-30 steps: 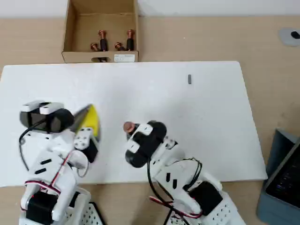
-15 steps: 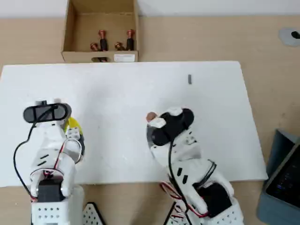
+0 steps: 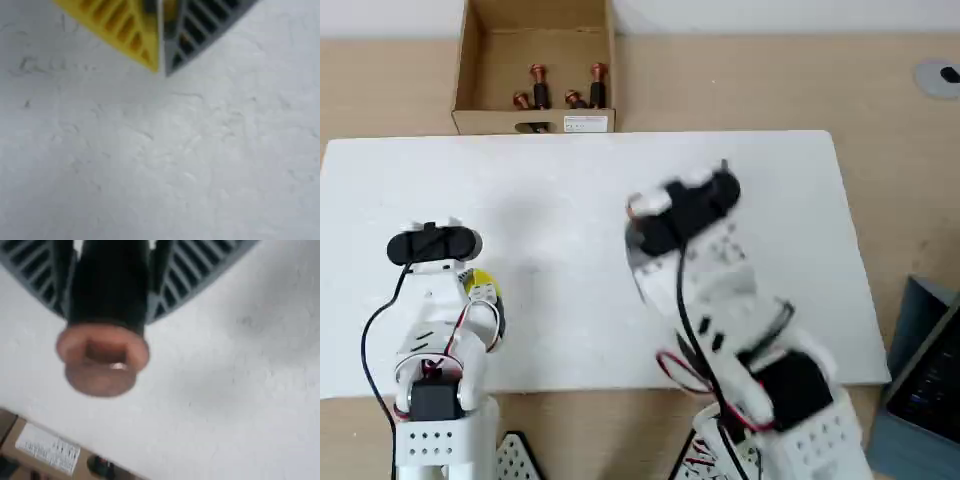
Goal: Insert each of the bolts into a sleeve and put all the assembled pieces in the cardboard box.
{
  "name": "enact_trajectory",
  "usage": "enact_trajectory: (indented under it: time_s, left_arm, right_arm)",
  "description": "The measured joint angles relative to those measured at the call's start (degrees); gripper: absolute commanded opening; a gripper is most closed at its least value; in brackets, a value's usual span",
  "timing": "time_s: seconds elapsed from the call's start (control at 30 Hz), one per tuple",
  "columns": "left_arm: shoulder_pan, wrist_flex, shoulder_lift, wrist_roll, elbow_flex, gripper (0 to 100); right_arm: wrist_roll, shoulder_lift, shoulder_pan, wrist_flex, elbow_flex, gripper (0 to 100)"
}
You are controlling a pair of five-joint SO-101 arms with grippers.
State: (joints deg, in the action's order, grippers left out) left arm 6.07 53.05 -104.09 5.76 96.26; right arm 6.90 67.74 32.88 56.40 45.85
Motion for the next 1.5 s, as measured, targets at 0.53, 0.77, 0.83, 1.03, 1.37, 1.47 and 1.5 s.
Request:
enact_trajectory:
  time_s: [0.53,0.77,0.83,1.03,1.37,1.47,1.5]
  left_arm:
    - [0.0,0.0,0.0,0.0,0.0,0]
    - [0.0,0.0,0.0,0.0,0.0,0]
    - [0.0,0.0,0.0,0.0,0.0,0]
    - [0.0,0.0,0.0,0.0,0.0,0]
    - [0.0,0.0,0.0,0.0,0.0,0]
    - [0.0,0.0,0.0,0.0,0.0,0]
    - [0.0,0.0,0.0,0.0,0.0,0]
  right_arm:
    - [0.0,-51.9,-1.4,-16.0,-35.0,0.9]
    - [0.0,-76.8,-4.9,-20.6,-56.3,0.9]
    - [0.0,-83.9,-5.7,-20.7,-63.5,0.9]
    - [-3.2,-104.1,-6.5,-20.7,-84.3,0.9]
    - [-10.5,-132.3,-6.5,-20.8,-113.2,1.2]
    - [-13.3,-137.8,-6.5,-20.8,-118.6,1.2]
    - [-14.2,-139.1,-6.5,-20.8,-119.9,1.4]
